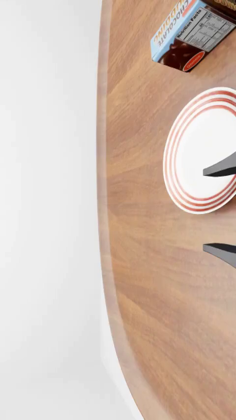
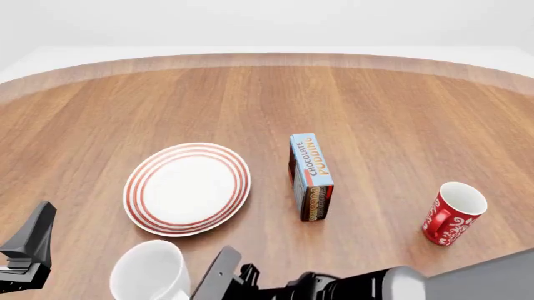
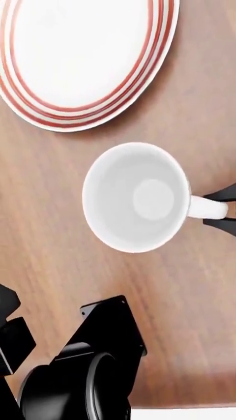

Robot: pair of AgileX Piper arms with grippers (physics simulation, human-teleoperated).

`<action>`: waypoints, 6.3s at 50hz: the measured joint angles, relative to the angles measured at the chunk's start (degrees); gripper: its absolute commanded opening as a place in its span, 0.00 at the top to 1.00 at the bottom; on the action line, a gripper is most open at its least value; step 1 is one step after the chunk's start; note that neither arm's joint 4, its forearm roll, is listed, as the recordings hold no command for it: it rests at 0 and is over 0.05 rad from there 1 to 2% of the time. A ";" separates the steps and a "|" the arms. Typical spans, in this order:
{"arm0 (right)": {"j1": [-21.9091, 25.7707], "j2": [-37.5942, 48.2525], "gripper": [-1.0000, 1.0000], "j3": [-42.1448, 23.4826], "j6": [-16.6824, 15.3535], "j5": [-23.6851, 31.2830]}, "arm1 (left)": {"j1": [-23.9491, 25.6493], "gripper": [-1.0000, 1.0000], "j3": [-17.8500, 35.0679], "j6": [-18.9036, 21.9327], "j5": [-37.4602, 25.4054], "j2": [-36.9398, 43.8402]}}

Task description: Pick up the white mug and put it on the plate, and put the chocolate pudding to the right of the plate.

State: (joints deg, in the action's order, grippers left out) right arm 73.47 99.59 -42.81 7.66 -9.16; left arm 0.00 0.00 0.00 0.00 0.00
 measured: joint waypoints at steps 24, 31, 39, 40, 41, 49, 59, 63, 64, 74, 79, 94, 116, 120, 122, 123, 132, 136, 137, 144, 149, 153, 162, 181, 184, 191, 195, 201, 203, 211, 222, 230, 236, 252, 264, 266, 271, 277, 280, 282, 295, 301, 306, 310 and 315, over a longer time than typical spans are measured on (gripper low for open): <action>-1.77 -3.77 1.00 0.46 -2.17 0.58 | 0.00 0.00 0.00 0.00 0.00 0.00; -2.50 -5.06 1.00 0.74 -2.68 0.56 | 0.00 0.00 0.00 0.00 0.00 0.00; -3.45 -6.50 1.00 1.10 -3.34 0.52 | 0.00 0.00 0.00 0.00 0.00 0.00; -3.55 -6.67 1.00 1.16 -3.40 0.50 | 0.00 0.00 0.00 0.00 0.00 0.00; -3.67 -6.84 1.00 1.20 -3.46 0.48 | 0.00 0.00 0.00 0.00 0.00 0.00; -4.64 -7.89 1.00 1.31 -4.07 0.45 | 0.00 0.00 0.00 0.00 0.00 0.00; -5.95 -8.70 1.00 0.89 -5.03 0.57 | 0.00 0.00 0.00 0.00 0.00 0.00; -6.53 -8.97 1.00 0.62 -5.38 0.63 | 0.00 0.00 0.00 0.00 0.00 0.00; -6.70 -9.04 1.00 0.53 -5.47 0.66 | 0.00 0.00 0.00 0.00 0.00 0.00; -8.41 -9.61 1.00 -0.63 -6.57 1.24 | 0.00 0.00 0.00 0.00 0.00 0.00; -9.27 -9.76 1.00 -1.31 -7.06 1.55 | 0.00 0.00 0.00 0.00 0.00 0.00; -12.21 -10.06 1.00 -3.20 -8.31 1.82 | 0.00 0.00 0.00 0.00 0.00 0.00; -16.26 -8.26 1.00 -6.46 -9.57 1.56 | 0.00 0.00 0.00 0.00 0.00 0.00; -16.90 -7.71 1.00 -7.00 -9.71 1.34 | 0.00 0.00 0.00 0.00 0.00 0.00; -17.22 -7.44 1.00 -7.30 -9.77 1.25 | 0.00 0.00 0.00 0.00 0.00 0.00; -17.38 -7.31 1.00 -7.44 -9.82 1.20 | 0.00 0.00 0.00 0.00 0.00 0.00; -18.88 -6.03 1.00 -8.89 -10.49 0.96 | 0.00 0.00 0.00 0.00 0.00 0.00; -19.46 -5.41 1.00 -9.63 -10.65 0.97 | 0.00 0.00 0.00 0.00 0.00 0.00; -19.62 -5.28 1.00 -9.82 -10.70 0.98 | 0.00 0.00 0.00 0.00 0.00 0.00; -20.67 -4.22 1.00 -11.11 -10.94 1.01 | 0.00 0.00 0.00 0.00 0.00 0.00; -21.36 -3.34 1.00 -12.09 -11.05 1.03 | 0.00 0.00 0.00 0.00 0.00 0.00; -21.76 -2.67 1.00 -12.81 -11.08 1.03 | 0.00 0.00 0.00 0.00 0.00 0.00; -22.37 -1.08 1.00 -14.39 -10.97 1.06 | 0.00 0.00 0.00 0.00 0.00 0.00; -22.62 2.35 1.00 -17.53 -10.25 1.44 | 0.00 0.00 0.00 0.00 0.00 0.00; -22.60 2.90 1.00 -18.04 -10.08 1.68 | 0.00 0.00 0.00 0.00 0.00 0.00; -22.53 3.99 1.00 -18.99 -9.61 2.28 | 0.00 0.00 0.00 0.00 0.00 0.00; -22.46 4.61 1.00 -19.49 -9.33 2.58 | 0.00 0.00 0.00 0.00 0.00 0.00; -22.41 5.59 1.00 -20.28 -9.01 2.98 | 0.00 0.00 0.00 0.00 0.00 0.00; -22.37 5.92 1.00 -20.51 -8.88 3.07 | 0.00 0.00 0.00 0.00 0.00 0.00; -22.18 7.59 1.00 -21.52 -8.29 3.45 | 0.00 0.00 0.00 0.00 0.00 0.00; -22.14 9.70 1.00 -22.63 -7.70 3.77 | 0.00 0.00 0.00 0.00 0.00 0.00; -22.34 10.89 1.00 -23.24 -7.46 3.89 | 0.00 0.00 0.00 0.00 0.00 0.00; -22.50 11.72 1.00 -23.70 -7.32 3.99 | 0.00 0.00 0.00 0.00 0.00 0.00; -22.75 13.34 1.00 -24.60 -6.96 4.18 | 0.00 0.00 0.00 0.00 0.00 0.00; -22.95 14.54 1.00 -25.36 -6.64 4.55 | 0.00 0.00 0.00 0.00 0.00 0.00; -22.96 14.76 1.00 -25.50 -6.55 4.63 | 0.00 0.00 0.00 0.00 0.00 0.00; -22.93 15.26 1.00 -25.79 -6.36 4.81 | 0.00 0.00 0.00 0.00 0.00 0.00; -22.87 15.72 1.00 -26.07 -6.19 5.01 | 0.00 0.00 0.00 0.00 0.00 0.00; -22.86 15.91 1.00 -26.21 -6.14 5.11 | 0.00 0.00 0.00 0.00 0.00 0.00; -22.84 16.01 1.00 -26.27 -6.10 5.16 | 0.00 0.00 0.00 0.00 0.00 0.00; -22.65 16.41 1.00 -26.42 -5.89 5.43 | 0.00 0.00 0.00 0.00 0.00 0.00; -22.73 16.58 1.00 -26.50 -5.82 5.59 | 0.00 0.00 0.00 0.00 0.00 0.00; -22.95 16.77 1.00 -26.74 -5.80 5.81 | 0.00 0.00 0.00 0.00 0.00 0.00; -22.96 16.91 0.00 -26.92 -5.87 6.00 | 0.00 0.00 0.00 0.00 0.00 0.00; -22.96 17.03 0.00 -27.11 -5.90 6.23 | 0.00 0.00 0.00 0.00 0.00 0.00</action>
State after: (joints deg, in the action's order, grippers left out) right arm 50.51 116.63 -69.92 1.77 -2.93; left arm 0.00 0.00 0.00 0.00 0.00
